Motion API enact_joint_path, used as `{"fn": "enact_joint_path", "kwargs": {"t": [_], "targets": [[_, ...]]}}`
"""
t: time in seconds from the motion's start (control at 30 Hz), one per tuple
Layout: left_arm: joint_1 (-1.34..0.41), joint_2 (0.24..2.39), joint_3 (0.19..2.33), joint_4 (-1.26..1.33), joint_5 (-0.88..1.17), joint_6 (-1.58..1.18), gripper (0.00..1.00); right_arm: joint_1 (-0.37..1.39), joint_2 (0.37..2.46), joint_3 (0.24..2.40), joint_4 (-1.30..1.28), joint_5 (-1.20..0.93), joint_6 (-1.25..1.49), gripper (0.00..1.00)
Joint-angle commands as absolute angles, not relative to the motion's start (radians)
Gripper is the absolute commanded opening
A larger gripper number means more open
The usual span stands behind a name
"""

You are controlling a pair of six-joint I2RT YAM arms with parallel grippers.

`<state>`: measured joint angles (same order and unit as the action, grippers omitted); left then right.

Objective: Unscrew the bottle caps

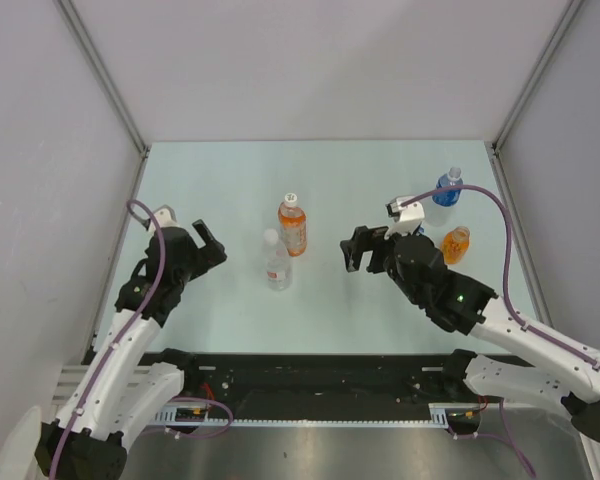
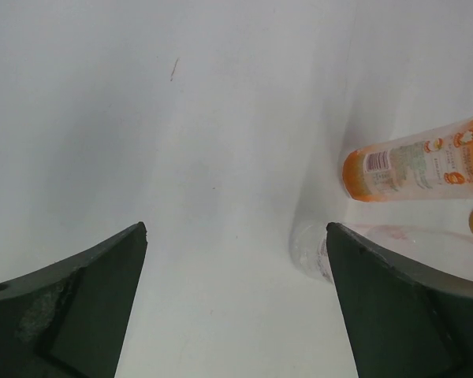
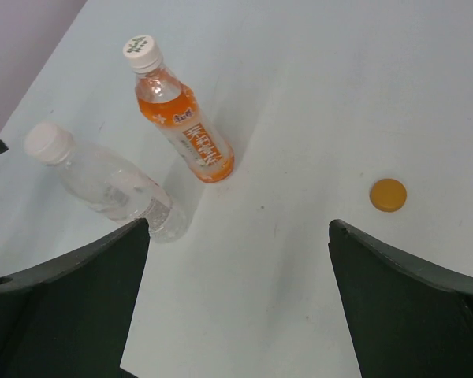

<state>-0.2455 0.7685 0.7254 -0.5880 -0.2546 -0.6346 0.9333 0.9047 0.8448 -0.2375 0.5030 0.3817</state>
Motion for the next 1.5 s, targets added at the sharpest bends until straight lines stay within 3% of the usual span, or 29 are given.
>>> {"fn": "enact_joint_path", "kwargs": {"t": [0.0,0.2,0.33,0.67,1.47], "targets": [[-0.241,0.727,0.718,-0.534,-0.184,-0.566,1.00,0.951,0.910,0.890,-0.138,0.375,0.316,1.00],[-0.241,0.624,0.664,-0.445,-0.048,-0.485,1.00,1.035,1.065,0.988,-0.061,0.314,0.281,1.00],[-0.241,0.600,0.664,-0.475,-0.060,-0.471,1.00,1.089,1.215,1.132,-0.069,0.339,0.261,1.00],[-0.241,0.545,0.653,-0.499,-0.084,-0.491,1.00,1.100,1.445,1.261,-0.041,0.321,0.290,1.00],[-0.242,0.517,0.641,-0.495,-0.086,-0.500,1.00,1.062,1.664,1.336,0.018,0.359,0.284,0.96]]}}
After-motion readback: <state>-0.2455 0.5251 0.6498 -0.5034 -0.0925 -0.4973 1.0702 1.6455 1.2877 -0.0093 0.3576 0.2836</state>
